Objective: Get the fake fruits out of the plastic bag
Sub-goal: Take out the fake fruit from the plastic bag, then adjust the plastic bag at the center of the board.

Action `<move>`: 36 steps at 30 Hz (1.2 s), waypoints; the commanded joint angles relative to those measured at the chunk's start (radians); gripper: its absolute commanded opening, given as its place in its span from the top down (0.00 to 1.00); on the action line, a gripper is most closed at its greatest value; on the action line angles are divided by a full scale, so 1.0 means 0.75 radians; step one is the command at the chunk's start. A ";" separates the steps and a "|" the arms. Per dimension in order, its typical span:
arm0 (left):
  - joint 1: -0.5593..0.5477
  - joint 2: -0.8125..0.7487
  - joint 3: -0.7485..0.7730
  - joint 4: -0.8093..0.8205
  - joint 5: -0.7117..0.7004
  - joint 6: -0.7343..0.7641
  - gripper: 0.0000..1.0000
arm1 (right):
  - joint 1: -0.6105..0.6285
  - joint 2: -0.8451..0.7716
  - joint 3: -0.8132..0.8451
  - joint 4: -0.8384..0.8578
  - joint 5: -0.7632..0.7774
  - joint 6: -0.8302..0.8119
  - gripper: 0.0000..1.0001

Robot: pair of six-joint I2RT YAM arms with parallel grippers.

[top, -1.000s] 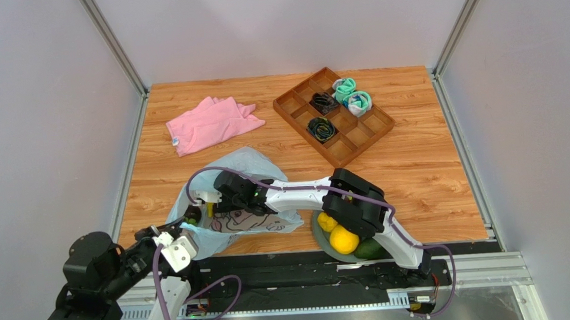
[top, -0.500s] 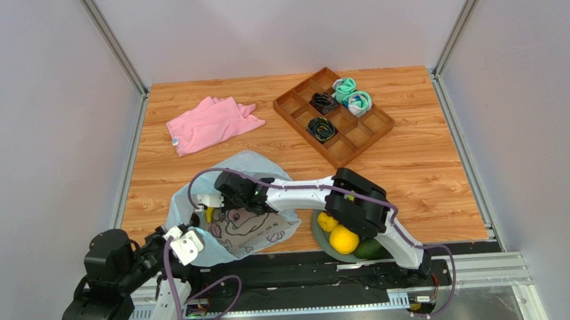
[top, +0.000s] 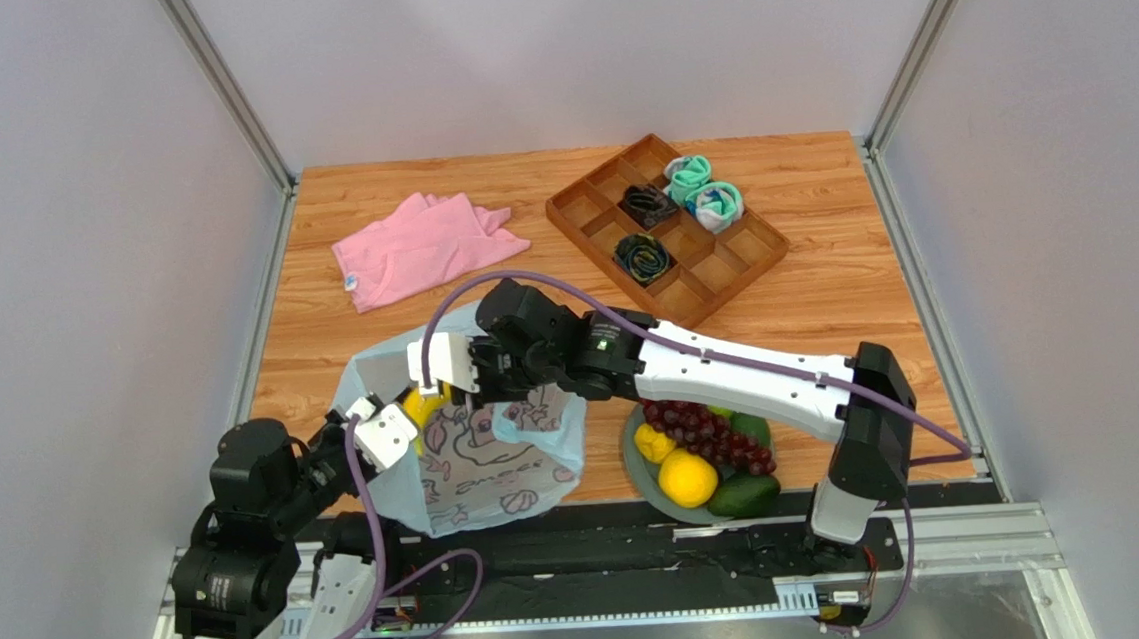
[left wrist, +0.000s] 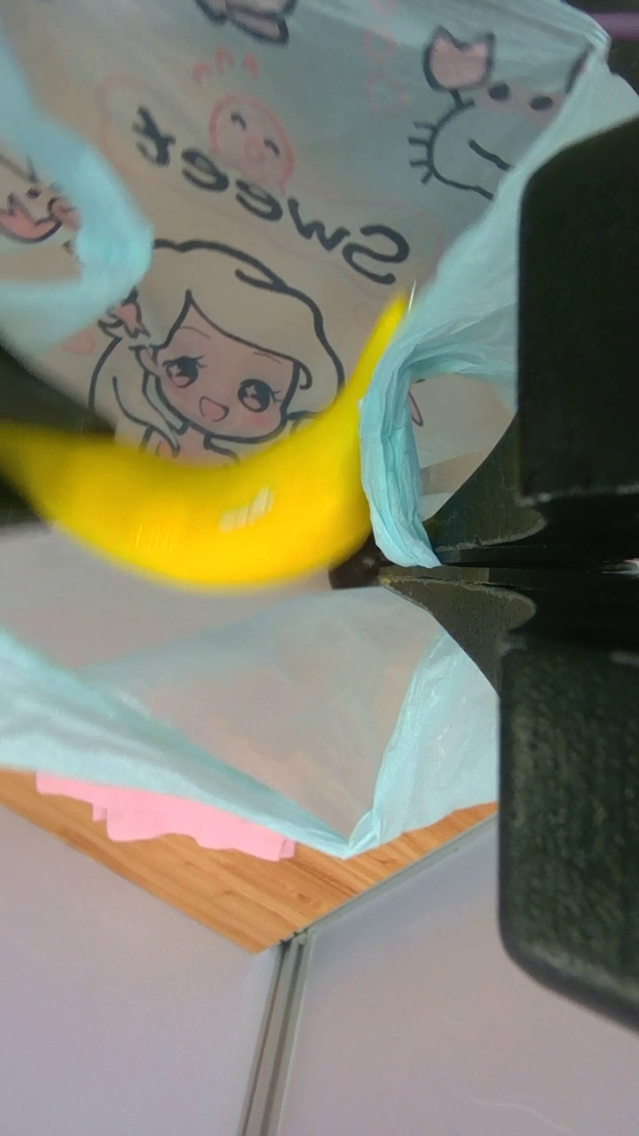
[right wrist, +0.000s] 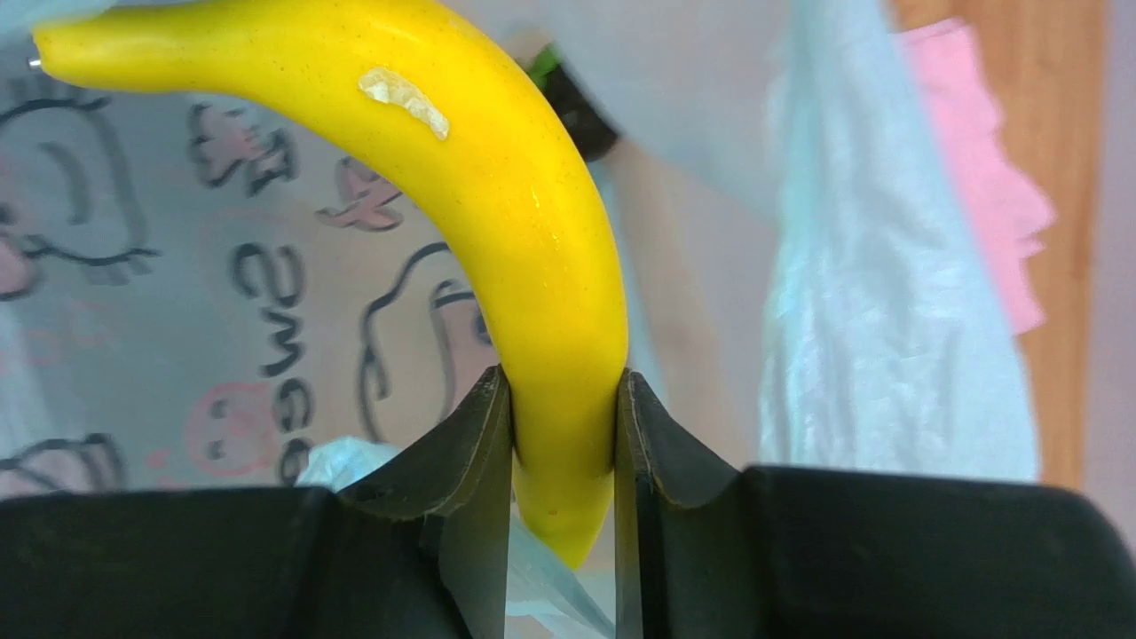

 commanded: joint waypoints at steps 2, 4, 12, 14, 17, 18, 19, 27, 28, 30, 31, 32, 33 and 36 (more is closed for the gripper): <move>-0.001 0.084 -0.043 0.296 -0.079 -0.144 1.00 | -0.013 -0.132 -0.134 -0.202 -0.284 -0.090 1.00; -0.001 0.124 -0.051 0.327 -0.061 -0.160 1.00 | -0.013 -0.192 -0.177 -0.143 -0.345 -0.120 1.00; -0.001 0.286 0.002 0.335 -0.038 -0.213 1.00 | -0.015 -0.544 -0.322 -0.114 -0.421 -0.533 1.00; -0.001 0.298 0.010 0.333 -0.040 -0.221 1.00 | -0.015 -0.607 -0.355 -0.161 -0.405 -0.652 1.00; -0.001 0.284 0.004 0.337 -0.048 -0.234 1.00 | -0.046 -0.687 -0.392 -0.222 -0.309 -0.632 1.00; -0.001 0.270 0.000 0.337 -0.056 -0.240 1.00 | -0.084 -0.711 -0.403 -0.230 -0.221 -0.581 1.00; -0.001 0.268 -0.004 0.333 -0.064 -0.242 1.00 | -0.111 -0.714 -0.407 -0.234 -0.174 -0.522 1.00; -0.001 0.266 0.012 0.259 -0.034 -0.213 1.00 | -0.561 -0.740 -0.378 -0.559 0.088 0.224 1.00; -0.001 0.270 0.020 0.257 -0.030 -0.215 1.00 | -0.589 -0.773 -0.390 -0.584 0.102 0.258 1.00; -0.001 0.286 0.022 0.259 -0.022 -0.213 1.00 | -0.641 -0.818 -0.456 -0.635 0.176 0.363 1.00; -0.001 0.294 0.024 0.265 -0.022 -0.215 1.00 | -0.649 -0.838 -0.484 -0.641 0.253 0.405 1.00; -0.001 0.298 0.022 0.269 -0.020 -0.219 1.00 | -0.667 -0.887 -0.525 -0.656 0.307 0.442 1.00; -0.001 0.306 0.022 0.275 -0.018 -0.221 1.00 | -0.672 -0.904 -0.546 -0.686 0.331 0.478 1.00; -0.001 0.313 0.014 0.292 -0.017 -0.230 1.00 | -0.686 -0.949 -0.613 -0.774 0.373 0.620 1.00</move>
